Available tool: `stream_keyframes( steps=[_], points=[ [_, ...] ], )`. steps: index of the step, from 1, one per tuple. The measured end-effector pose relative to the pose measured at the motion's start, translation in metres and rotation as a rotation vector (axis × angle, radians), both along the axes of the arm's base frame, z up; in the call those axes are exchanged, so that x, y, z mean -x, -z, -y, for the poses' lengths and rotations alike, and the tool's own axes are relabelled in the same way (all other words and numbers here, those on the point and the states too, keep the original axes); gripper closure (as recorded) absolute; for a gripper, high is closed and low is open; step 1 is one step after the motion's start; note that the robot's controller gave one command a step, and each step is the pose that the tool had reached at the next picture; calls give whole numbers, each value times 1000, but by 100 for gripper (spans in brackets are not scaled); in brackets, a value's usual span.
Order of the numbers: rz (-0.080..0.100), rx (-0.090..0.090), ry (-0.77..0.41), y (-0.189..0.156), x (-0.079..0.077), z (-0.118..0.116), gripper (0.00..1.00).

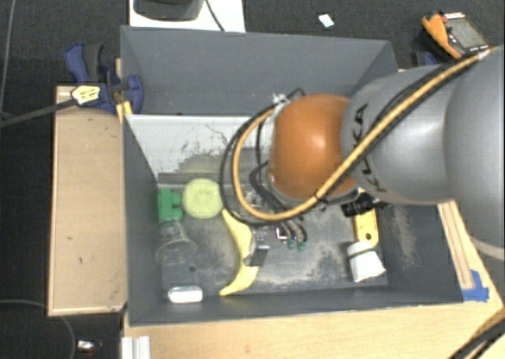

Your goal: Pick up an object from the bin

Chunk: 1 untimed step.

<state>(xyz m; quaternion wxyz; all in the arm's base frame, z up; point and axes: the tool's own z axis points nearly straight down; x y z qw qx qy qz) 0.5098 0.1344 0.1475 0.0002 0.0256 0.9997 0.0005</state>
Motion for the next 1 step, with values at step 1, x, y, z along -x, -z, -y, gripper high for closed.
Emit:
stream_keyframes(
  steps=[1],
  points=[
    [8,-5,396,41,-33,-22,0]
  ],
)
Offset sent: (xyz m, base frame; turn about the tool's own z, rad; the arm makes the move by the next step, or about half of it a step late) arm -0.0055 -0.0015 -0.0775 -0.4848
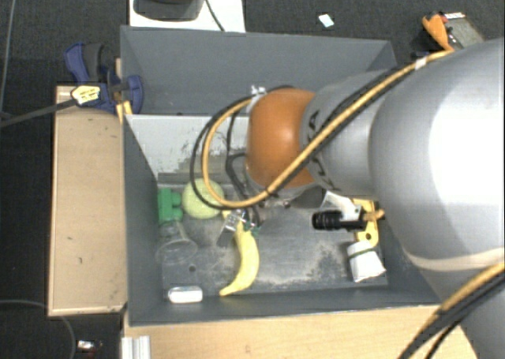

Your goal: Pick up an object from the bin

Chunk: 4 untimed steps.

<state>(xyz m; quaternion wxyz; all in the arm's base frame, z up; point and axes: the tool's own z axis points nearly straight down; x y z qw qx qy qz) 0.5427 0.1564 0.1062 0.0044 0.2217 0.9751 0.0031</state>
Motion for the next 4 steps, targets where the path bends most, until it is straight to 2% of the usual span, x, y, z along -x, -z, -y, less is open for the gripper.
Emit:
stream_keyframes(
  steps=[1,2,3,4],
  points=[
    [15,4,-565,21,21,14,100],
    [21,7,-766,24,25,16,100],
    [19,9,-876,19,26,17,100],
    [12,7,-823,8,28,17,100]
  ],
)
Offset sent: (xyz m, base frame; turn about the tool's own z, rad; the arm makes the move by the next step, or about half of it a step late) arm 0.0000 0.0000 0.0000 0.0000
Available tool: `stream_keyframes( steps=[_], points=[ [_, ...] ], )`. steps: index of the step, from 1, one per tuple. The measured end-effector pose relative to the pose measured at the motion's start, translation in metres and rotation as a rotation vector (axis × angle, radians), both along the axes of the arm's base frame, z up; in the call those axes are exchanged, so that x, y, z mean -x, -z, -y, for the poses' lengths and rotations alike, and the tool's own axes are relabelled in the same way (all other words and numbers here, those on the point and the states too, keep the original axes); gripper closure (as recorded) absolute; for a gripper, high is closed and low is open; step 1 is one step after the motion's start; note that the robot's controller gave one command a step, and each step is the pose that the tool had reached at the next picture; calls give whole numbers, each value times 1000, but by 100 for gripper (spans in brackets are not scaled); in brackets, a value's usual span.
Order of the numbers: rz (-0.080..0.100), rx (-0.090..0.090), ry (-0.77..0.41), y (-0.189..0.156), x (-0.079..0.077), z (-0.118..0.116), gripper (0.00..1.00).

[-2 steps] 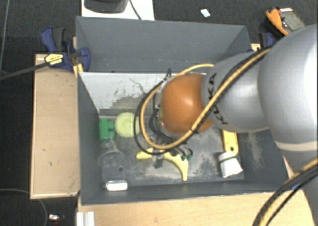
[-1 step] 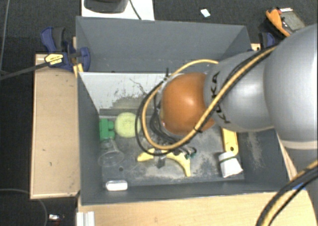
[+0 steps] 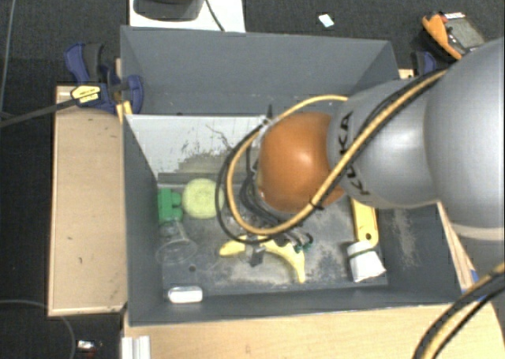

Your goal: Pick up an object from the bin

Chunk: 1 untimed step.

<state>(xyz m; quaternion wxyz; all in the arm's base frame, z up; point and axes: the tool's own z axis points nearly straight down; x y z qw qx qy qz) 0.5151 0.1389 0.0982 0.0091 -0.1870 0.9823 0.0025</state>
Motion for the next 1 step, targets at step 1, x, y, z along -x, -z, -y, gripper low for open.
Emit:
stream_keyframes(
  steps=[1],
  points=[
    [-2,0,28,-18,0,0,100]
  ],
)
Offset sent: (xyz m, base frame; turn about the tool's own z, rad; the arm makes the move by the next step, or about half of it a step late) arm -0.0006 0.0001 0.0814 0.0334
